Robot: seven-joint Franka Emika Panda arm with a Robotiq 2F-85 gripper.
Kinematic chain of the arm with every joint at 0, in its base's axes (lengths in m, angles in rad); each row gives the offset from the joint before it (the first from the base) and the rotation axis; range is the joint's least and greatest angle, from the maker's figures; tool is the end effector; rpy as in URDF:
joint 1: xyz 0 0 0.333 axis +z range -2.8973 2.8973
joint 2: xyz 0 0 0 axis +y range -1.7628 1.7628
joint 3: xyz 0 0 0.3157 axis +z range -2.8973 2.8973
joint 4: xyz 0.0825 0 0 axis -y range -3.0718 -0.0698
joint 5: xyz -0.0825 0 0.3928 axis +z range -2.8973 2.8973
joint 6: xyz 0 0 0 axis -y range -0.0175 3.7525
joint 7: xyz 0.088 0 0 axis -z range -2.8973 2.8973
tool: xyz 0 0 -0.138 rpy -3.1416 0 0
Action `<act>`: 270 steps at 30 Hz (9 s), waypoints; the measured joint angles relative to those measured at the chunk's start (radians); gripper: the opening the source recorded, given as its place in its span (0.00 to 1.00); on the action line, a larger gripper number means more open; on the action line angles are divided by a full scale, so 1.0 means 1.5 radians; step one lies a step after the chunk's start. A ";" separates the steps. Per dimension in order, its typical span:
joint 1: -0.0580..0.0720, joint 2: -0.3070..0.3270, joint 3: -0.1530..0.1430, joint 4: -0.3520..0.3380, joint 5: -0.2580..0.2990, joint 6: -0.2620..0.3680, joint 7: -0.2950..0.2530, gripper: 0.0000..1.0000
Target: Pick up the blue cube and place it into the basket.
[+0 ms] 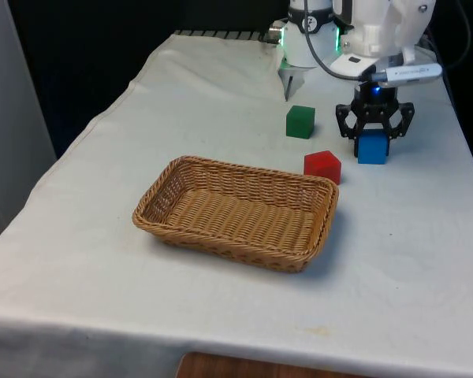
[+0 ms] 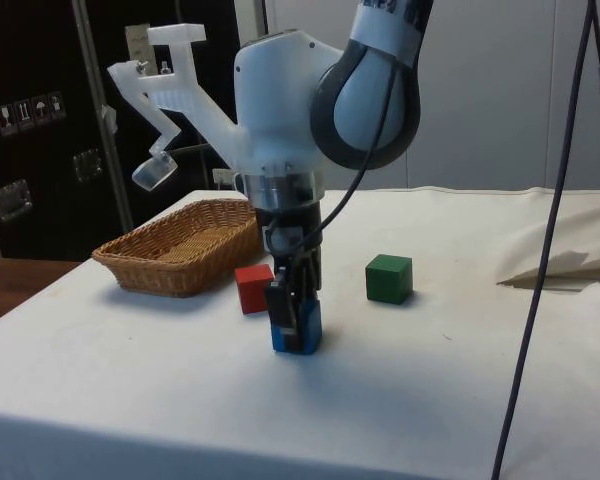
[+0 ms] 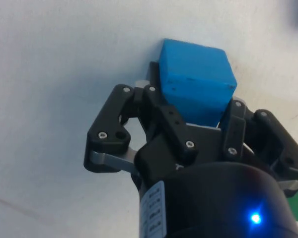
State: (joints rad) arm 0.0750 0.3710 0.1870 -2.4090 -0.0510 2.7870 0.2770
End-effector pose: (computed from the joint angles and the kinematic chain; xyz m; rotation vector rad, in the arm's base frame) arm 0.4783 0.1382 0.1252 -3.0900 -0.0306 -0.0018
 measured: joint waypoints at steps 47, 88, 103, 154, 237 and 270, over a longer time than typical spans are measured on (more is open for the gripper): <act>-0.015 -0.190 -0.007 0.033 0.000 -0.235 0.003 0.02; -0.018 -0.255 -0.020 0.130 -0.007 -0.409 0.003 0.02; -0.024 -0.205 -0.041 0.182 -0.007 -0.417 -0.016 0.02; -0.037 0.019 -0.154 0.465 -0.007 -0.448 -0.109 0.02; -0.051 0.304 -0.205 0.619 0.020 -0.294 -0.093 0.03; -0.049 0.261 -0.211 0.632 0.015 -0.346 -0.100 1.00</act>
State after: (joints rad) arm 0.0020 0.7630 -0.1300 -1.4610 -0.0280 2.2680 0.1270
